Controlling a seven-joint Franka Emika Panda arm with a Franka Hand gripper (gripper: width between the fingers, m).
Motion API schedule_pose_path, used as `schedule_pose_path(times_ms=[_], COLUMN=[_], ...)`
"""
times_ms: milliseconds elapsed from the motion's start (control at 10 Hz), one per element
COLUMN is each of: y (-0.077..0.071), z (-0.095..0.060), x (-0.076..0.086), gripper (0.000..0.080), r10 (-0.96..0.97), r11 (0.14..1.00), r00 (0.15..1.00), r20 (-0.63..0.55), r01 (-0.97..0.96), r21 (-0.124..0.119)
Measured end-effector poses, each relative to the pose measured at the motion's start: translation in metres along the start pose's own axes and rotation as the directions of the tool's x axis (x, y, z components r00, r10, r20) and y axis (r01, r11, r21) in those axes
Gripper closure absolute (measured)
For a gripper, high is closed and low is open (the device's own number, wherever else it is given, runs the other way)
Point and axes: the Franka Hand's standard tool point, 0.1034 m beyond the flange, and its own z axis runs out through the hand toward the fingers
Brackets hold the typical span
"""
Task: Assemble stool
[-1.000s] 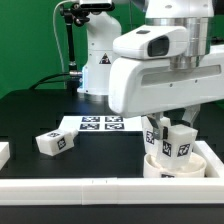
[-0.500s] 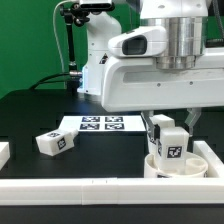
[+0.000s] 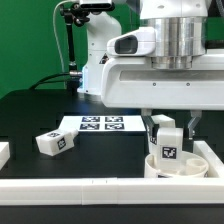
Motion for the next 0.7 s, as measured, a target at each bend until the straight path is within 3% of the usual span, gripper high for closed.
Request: schedule_pose_path(times_ms=[700], y=[-0.0043], z=[0.0005], x=[-0.0020], gripper=[0.0462], r10=[0.444], r11=[0.896], r00=[0.896], r20=[0.013], r01=[-0.444], r21=[0.013])
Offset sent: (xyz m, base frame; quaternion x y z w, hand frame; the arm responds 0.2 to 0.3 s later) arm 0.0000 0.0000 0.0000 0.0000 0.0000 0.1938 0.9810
